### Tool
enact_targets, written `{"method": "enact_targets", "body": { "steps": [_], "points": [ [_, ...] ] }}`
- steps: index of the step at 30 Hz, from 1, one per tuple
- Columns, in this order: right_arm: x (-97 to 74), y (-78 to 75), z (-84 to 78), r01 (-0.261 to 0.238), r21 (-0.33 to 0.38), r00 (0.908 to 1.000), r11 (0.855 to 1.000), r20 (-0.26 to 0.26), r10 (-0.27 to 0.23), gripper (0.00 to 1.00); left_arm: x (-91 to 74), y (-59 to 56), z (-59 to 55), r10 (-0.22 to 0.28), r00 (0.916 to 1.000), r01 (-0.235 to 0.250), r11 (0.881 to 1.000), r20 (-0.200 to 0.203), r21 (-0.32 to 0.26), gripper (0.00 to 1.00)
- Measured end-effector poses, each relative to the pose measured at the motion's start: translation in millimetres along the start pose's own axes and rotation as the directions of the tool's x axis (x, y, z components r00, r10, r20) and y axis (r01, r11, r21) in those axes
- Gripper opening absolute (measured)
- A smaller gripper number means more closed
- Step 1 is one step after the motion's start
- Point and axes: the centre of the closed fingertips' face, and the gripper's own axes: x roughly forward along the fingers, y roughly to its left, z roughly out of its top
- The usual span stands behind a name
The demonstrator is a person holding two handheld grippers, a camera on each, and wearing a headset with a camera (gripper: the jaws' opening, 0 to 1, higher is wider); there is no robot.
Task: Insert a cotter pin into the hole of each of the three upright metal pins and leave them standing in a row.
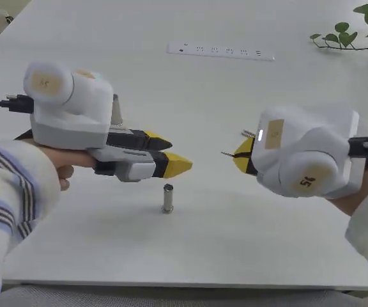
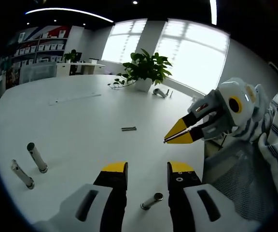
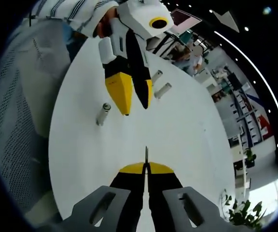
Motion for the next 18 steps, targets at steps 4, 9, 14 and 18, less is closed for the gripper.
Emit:
{"method": "enact_targets", "body": {
  "steps": [4,9,14,18],
  "points": [
    [1.1,5.8,4.9,0.000,-0.012,1.0000,1.000,0.003,0.000,0.01,2.3,-4.6,2.1,-0.020,0.9998,0.020,1.000,-0.001,-0.005,0.26],
    [1.3,10.2,10.0,-0.003,-0.022,0.9999,1.000,0.010,0.003,0.01,6.4,-9.9,0.8,-0.045,0.9989,0.045,0.999,-0.013,-0.009,0.23],
    [1.5,10.5,14.3,0.007,-0.006,0.9997,1.000,0.024,-0.007,0.01,10.1,-14.8,-0.9,-0.065,0.9976,0.065,0.998,-0.022,-0.009,0.19],
    [2.8,12.9,15.9,0.009,-0.001,0.9996,1.000,0.026,-0.009,0.01,13.3,-17.4,-0.2,-0.076,0.9969,0.076,0.997,-0.022,-0.020,0.18]
  ]
}}
